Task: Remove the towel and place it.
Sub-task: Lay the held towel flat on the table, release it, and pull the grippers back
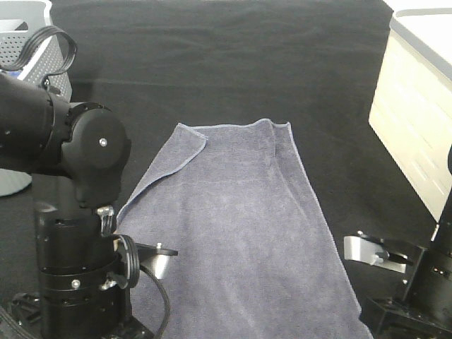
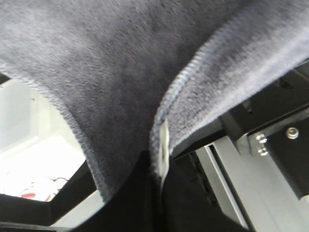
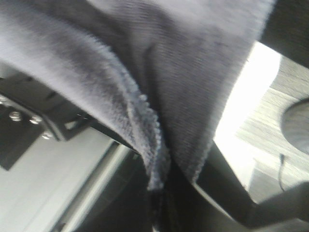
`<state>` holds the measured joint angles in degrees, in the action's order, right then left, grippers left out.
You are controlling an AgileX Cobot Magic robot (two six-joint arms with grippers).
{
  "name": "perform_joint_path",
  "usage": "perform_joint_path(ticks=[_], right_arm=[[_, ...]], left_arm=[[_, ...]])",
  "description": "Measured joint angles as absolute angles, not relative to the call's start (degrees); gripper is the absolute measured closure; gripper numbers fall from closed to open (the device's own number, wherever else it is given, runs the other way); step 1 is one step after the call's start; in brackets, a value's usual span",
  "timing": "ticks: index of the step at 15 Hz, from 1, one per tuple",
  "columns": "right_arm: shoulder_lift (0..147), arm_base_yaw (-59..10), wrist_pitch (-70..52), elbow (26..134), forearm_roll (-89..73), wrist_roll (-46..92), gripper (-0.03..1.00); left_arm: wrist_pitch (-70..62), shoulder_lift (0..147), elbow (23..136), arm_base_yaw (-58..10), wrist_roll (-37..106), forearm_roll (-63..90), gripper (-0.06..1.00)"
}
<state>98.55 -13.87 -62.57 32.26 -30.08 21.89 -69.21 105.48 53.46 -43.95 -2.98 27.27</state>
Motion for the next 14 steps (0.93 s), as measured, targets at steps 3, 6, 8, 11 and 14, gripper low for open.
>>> perform_joint_path(ticks=[3,6,8,11,14], right_arm=[[98.55,-13.87,-62.57,32.26,-30.94,22.75,0.95],[98.55,-13.87,-62.57,32.26,-31.28,23.2,0.87],[98.55,-13.87,-62.34,32.26,-31.28,23.09,0.65],[98.55,-13.87,-60.1,32.26,-31.34,21.72,0.21],[98.55,-13.87,-60.28,32.26,-31.34,21.72,0.13]], left_arm=[[-69.27,105.71,53.46,-43.95,-2.98,28.71,0.93],[-69.27,105.77,53.46,-43.95,-3.04,31.11,0.7],[-69.16,105.77,53.46,-43.95,-3.84,32.66,0.41],[-68.87,105.77,53.46,-44.0,-4.13,32.83,0.17],[-69.21,105.77,53.46,-44.0,-4.3,32.83,0.15]])
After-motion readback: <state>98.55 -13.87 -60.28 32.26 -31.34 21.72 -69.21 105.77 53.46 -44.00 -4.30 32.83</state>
